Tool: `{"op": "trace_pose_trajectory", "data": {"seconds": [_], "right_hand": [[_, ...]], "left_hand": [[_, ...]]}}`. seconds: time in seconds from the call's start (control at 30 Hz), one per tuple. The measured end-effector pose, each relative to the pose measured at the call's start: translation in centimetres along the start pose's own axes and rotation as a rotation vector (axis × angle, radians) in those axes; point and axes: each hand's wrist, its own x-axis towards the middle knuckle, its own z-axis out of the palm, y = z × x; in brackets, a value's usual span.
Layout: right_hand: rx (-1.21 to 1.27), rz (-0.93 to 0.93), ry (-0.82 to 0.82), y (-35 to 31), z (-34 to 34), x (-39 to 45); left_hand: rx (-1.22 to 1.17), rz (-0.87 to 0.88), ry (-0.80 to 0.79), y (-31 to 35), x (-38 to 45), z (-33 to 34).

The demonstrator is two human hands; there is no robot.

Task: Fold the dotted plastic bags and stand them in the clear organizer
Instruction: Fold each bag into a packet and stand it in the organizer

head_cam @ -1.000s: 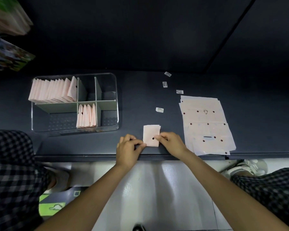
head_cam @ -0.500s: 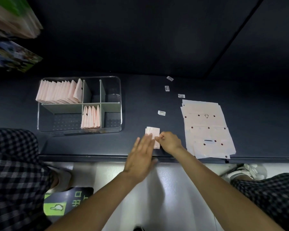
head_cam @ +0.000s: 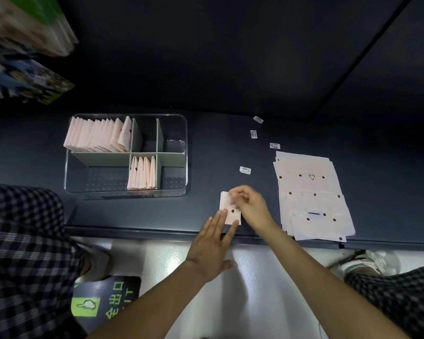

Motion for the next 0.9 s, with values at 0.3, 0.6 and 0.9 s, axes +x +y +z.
{"op": "trace_pose_trajectory", "data": {"seconds": [0.3,0.6,0.9], "right_hand": [[0.226,0.094,-0.079,0.1,1.5,3.9],[-0.708,-0.090,-0.165,0.3,-1.2,4.2],[-0.724,0.063,0.016,2.7,0.2,-2.5]], "left_hand": [[-0.003,0.001,-0.013,-0.3,0.2,0.3],[-0.342,-0.056,0.286,-0.2,-0.6,0.4],[-0.940,-0.698,0.504,-0.1,0.0,-2.1]]}}
